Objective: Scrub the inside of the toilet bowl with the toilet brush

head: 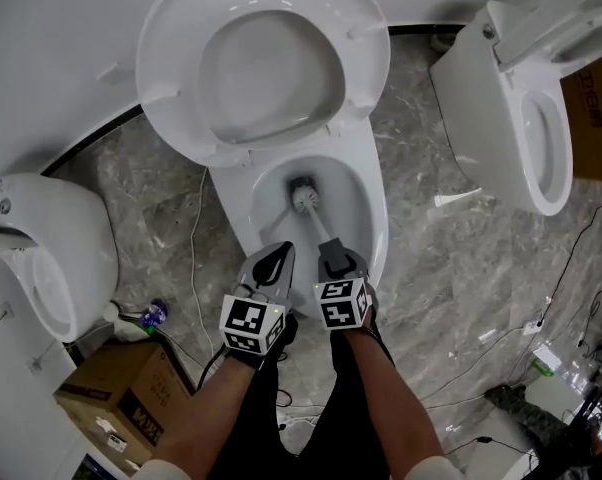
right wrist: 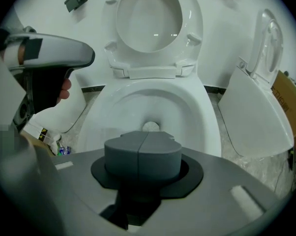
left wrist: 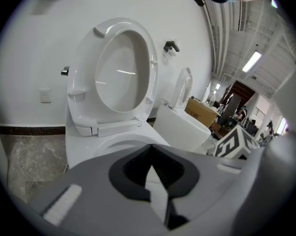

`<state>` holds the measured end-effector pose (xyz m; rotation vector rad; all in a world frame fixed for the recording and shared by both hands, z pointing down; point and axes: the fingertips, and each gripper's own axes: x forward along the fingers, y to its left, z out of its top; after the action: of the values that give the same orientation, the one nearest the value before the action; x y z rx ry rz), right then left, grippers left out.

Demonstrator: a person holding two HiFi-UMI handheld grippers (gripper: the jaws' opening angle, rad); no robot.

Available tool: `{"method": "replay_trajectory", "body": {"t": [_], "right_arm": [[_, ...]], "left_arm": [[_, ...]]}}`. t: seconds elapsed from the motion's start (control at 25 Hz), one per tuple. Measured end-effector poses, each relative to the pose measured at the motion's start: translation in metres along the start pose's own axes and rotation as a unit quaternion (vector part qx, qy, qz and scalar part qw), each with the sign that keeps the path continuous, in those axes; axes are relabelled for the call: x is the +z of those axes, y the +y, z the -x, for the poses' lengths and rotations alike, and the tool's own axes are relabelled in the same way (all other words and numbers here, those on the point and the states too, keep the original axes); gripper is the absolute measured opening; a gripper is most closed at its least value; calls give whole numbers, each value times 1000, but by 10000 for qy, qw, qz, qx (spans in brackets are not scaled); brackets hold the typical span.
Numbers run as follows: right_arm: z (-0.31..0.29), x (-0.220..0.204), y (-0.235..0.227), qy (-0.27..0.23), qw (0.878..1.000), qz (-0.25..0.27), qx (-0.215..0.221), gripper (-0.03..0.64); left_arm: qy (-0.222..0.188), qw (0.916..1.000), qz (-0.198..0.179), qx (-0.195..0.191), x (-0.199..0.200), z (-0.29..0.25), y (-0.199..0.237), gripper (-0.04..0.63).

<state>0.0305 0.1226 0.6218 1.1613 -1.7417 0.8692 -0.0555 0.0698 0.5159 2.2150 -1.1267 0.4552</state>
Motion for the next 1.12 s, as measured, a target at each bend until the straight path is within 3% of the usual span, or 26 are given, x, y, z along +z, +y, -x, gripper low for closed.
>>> {"method": "replay_trajectory", "body": {"t": [0.28, 0.68, 1.12], "right_arm": [[90, 12, -4, -435, 9986, -306, 33, 160], [249, 52, 4, -1167, 9928, -268, 73, 160], [415, 88, 15, -2059, 9777, -412, -21, 160]], "left_arm": [[-20, 9996, -125, -235, 42, 37, -34, 6], [-151, 9966, -561, -582, 131, 105, -81, 6], [-431, 9905, -939, -905, 233, 187, -142, 6]]}}
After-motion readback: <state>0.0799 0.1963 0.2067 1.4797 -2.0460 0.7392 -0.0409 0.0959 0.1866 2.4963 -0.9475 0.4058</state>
